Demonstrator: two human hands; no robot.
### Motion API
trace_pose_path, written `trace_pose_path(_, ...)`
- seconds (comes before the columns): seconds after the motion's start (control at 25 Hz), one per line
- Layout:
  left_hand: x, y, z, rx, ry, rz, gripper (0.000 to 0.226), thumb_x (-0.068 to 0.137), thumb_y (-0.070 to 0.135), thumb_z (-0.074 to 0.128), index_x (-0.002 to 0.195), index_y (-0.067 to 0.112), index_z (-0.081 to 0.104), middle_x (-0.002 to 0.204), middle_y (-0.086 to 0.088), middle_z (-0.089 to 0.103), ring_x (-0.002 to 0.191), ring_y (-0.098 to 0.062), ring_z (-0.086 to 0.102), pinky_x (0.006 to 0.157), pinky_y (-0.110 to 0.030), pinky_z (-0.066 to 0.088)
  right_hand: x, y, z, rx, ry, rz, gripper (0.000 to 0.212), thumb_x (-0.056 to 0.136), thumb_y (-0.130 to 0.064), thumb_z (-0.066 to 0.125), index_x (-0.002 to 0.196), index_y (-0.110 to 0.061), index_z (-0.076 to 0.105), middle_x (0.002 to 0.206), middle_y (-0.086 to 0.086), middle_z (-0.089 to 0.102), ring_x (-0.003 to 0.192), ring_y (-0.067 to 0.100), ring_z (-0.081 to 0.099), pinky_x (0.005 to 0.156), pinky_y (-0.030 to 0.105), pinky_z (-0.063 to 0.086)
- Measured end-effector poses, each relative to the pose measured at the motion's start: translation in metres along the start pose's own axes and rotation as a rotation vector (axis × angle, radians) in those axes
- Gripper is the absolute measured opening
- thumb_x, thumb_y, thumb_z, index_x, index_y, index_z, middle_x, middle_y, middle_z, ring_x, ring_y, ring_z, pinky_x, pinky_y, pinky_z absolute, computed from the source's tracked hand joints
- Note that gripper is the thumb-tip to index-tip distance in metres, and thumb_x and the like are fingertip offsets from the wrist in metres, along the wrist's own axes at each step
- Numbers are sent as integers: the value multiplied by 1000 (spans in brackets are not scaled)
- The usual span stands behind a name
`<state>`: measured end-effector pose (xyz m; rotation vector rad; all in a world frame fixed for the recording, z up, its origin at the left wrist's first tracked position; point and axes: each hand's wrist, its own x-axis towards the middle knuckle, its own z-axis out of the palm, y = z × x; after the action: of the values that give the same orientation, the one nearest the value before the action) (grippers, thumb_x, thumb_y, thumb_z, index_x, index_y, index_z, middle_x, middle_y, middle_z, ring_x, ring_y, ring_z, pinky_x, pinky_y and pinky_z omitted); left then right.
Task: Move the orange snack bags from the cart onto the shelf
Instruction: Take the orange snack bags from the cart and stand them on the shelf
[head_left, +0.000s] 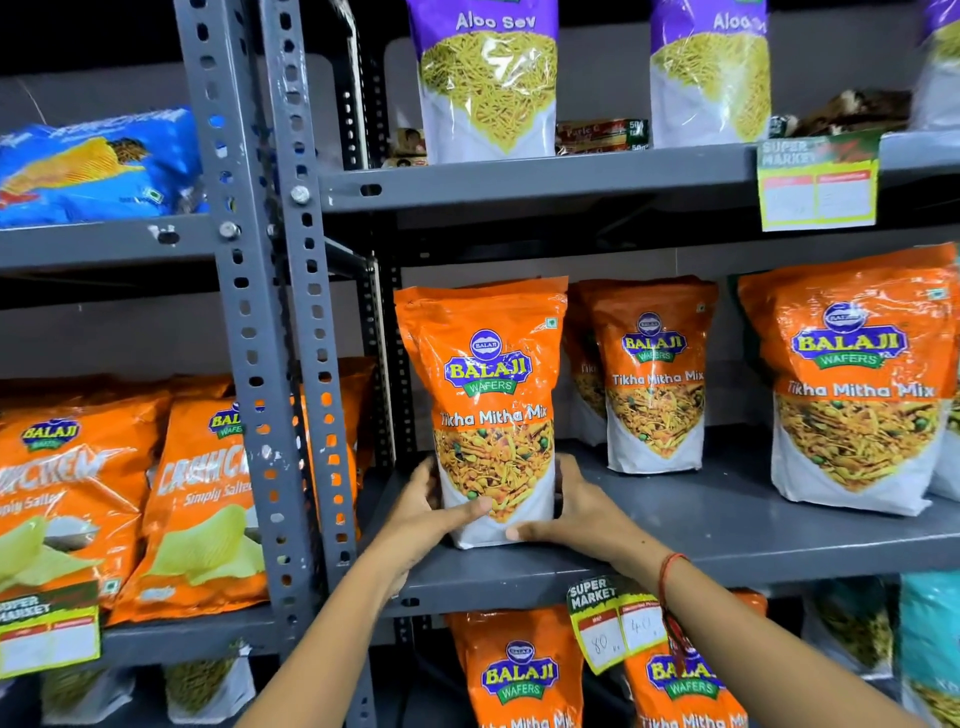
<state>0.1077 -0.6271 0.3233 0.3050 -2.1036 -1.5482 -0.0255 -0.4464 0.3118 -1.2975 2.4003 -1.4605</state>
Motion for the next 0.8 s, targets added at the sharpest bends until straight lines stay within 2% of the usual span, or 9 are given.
trace_pose_path(0.08,-11,15,7,-5,266,181,116,49,54,86,147,31,29,153,4,39,137,-13,40,113,-42,37,-2,-2,-7,166,-29,17,124,48,-66,87,147,-37,17,136,-9,52,121,9,55,95,25,50)
trace_pose_path(0.2,-23,54,33,93,612,659,78,67,57,77,136,35,47,134,22,51,128,1,48,105,-21,42,-4,-1,-35,346,135,9,124,52,-61,86,151,-39,15,143,-2,42,128,16,48,95,29,47)
trace_pose_path(0.28,-18,83,70,141,646,905,58,77,50,73,129,33,54,125,29,54,120,5,52,98,-12,42,-3,7,-72,370,343,-18,117,54,-60,87,149,-36,23,145,-2,44,128,17,50,100,35,48)
trace_pose_path(0.36,-6,102,114,173,524,988,50,82,48,68,128,33,55,123,31,54,118,9,52,97,-10,41,-1,20,-110,361,500,-36,110,55,-53,90,145,-33,29,140,-2,49,120,12,56,95,26,51)
trace_pose_path(0.44,15,101,153,166,329,862,53,82,45,69,131,34,52,127,23,57,120,6,52,100,-18,44,6,39,-138,323,573,-29,103,61,-36,91,143,-28,31,140,3,51,112,3,58,84,10,50)
trace_pose_path(0.48,30,95,170,148,237,725,61,79,41,72,135,32,49,133,13,56,124,-2,52,104,-26,45,10,52,-149,282,577,10,105,63,-30,91,147,-23,28,143,5,49,114,4,56,88,10,48)
trace_pose_path(0.56,62,79,198,158,104,417,81,73,36,79,143,24,38,145,0,46,135,-17,44,110,-34,39,21,80,-163,213,526,118,112,68,-22,90,153,-15,18,155,11,37,134,19,44,106,28,40)
trace_pose_path(0.64,90,64,215,134,23,161,92,68,40,83,143,27,32,146,1,42,140,-23,37,105,-29,36,32,104,-168,219,398,205,117,69,-15,89,155,-13,10,159,12,31,139,23,37,111,36,35)
trace_pose_path(0.8,131,38,224,90,-70,-137,117,64,45,84,152,18,10,161,-3,19,147,-24,22,115,-36,30,51,134,-169,248,255,258,119,66,-8,89,154,-19,9,147,9,46,117,20,49,90,29,45)
